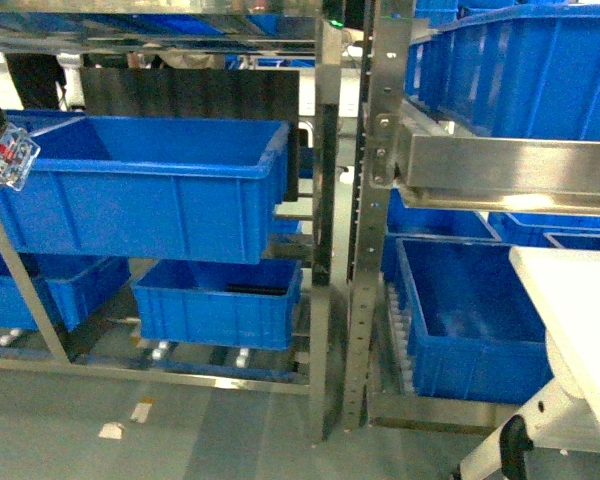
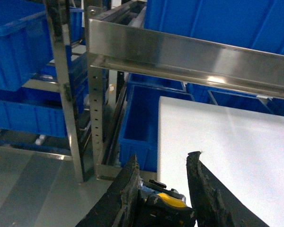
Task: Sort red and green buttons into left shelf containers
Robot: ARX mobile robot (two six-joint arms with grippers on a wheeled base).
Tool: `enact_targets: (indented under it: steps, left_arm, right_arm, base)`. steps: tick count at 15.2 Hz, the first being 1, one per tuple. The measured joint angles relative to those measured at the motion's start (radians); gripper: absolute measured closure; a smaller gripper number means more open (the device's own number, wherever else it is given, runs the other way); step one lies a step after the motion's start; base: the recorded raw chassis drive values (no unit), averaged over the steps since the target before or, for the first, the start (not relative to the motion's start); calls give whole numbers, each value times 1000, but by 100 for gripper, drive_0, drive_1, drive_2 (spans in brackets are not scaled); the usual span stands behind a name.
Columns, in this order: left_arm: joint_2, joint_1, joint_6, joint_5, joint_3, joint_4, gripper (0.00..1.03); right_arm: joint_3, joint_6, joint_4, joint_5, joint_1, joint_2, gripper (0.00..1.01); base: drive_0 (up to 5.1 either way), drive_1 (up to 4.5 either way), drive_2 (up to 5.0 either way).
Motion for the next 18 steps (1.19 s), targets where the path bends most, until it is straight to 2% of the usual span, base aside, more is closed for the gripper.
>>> enact_targets:
  steps: [5,13,18]
  left_arm:
    - [-2,3,0,-5,0,4,79]
    - [-2,1,0,-3,0,3,79]
    - [-2,3,0,-5,0,5,79]
  right_arm:
    - [0,0,0,-2,0,0,73]
    - [0,0,-1,-2,0,0,73]
    - [1,0,1,-5,0,0,73]
  base:
    - [-452,404,77]
    - [-390,468,-43]
    - [-128,416,-331]
